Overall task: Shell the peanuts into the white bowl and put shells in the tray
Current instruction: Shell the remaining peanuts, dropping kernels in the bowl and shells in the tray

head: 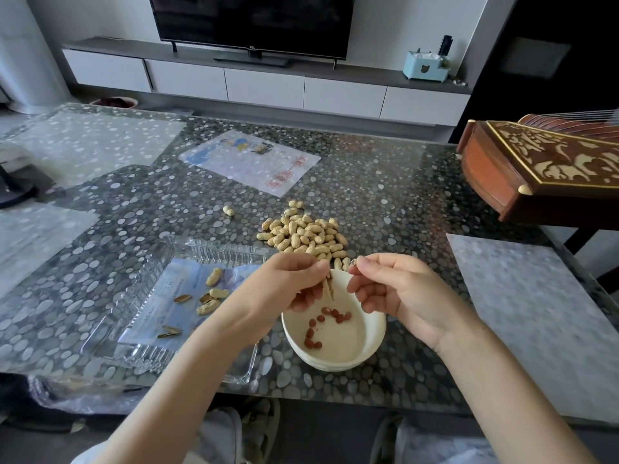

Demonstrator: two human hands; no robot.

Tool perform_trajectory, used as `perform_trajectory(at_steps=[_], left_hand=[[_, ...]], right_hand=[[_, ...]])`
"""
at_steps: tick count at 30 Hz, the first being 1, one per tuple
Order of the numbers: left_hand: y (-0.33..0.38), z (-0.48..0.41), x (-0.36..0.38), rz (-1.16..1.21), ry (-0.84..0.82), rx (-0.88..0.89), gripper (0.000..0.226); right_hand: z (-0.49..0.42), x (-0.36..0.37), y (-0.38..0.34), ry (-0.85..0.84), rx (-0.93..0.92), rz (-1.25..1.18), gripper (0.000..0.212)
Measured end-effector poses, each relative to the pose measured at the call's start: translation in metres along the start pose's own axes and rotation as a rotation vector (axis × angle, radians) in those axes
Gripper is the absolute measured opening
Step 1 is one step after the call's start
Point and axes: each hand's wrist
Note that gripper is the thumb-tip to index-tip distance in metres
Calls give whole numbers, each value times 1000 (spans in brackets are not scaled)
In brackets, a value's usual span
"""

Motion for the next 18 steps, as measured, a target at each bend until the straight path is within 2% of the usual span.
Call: perform_trajectory(at_steps=[3, 5, 7, 12, 18], left_hand=[[1, 2, -4, 239, -59, -21, 23], [2, 3, -6, 309, -86, -25, 22], [2, 4, -8, 337, -102, -32, 20], [-1, 4, -11, 341, -107, -43, 25], [0, 5, -11, 314, -174, -73, 29]], right_hand=[[2, 7, -2, -61, -4, -103, 21], [2, 13, -2, -76, -46, -119, 22], [1, 20, 0, -65, -125, -57, 15], [4, 34, 2, -99, -319, 142, 15], [4, 31, -2, -92, -329, 263, 25]])
Point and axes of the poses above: each hand's wrist, its own z-axis away from the middle knuckle, its own x-axis out of the palm, y = z × x, and after that the axes turned 3 degrees about -z, right-handed
